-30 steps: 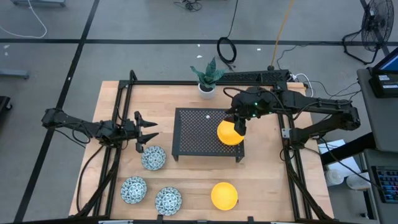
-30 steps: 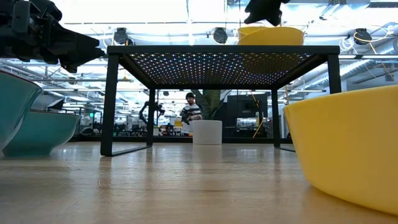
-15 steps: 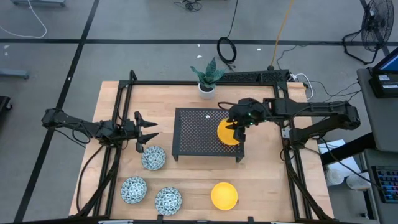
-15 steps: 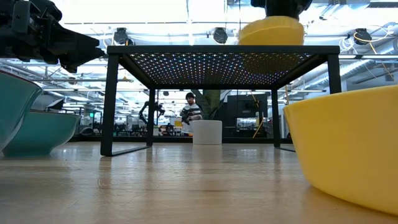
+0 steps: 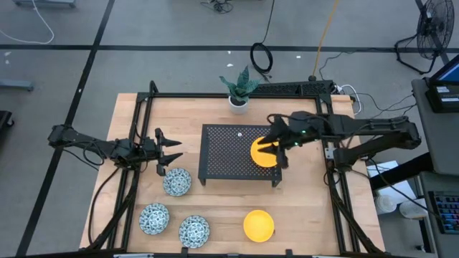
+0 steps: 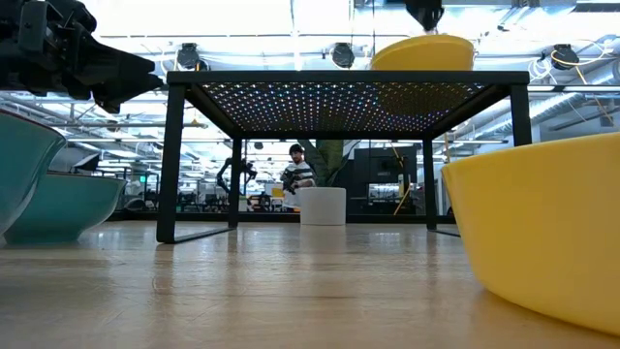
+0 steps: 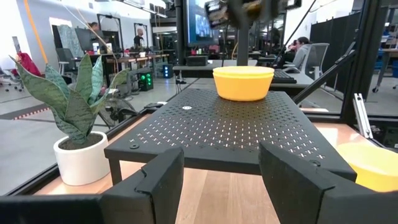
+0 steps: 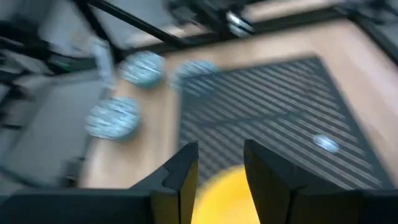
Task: Pick & Place Mini bowls
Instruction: Stack the yellow bowl on the yellow bowls on the shelf
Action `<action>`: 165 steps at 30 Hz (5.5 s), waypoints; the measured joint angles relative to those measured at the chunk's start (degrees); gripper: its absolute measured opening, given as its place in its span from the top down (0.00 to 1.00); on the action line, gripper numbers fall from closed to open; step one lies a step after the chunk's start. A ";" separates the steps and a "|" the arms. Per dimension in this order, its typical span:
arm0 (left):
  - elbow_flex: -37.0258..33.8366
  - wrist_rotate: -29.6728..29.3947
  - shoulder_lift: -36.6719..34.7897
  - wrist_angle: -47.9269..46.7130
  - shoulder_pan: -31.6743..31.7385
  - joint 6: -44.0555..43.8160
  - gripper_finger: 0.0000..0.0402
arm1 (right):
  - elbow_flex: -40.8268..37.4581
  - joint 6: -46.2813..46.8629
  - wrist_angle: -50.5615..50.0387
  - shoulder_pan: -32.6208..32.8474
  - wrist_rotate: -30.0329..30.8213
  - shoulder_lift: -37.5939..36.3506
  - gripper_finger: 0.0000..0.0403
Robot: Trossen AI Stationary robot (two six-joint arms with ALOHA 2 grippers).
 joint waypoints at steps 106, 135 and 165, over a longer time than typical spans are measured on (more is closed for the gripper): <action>0.00 0.00 0.00 -0.07 0.00 -0.02 0.47 | -8.52 50.22 -20.49 36.65 6.33 29.89 0.69; 0.00 0.00 0.00 -0.07 0.00 -0.02 0.47 | -8.52 50.62 -18.83 36.65 6.35 29.89 0.81; 0.00 0.00 0.00 -0.07 0.02 0.00 0.47 | -8.52 34.21 -13.80 36.52 8.15 29.85 0.99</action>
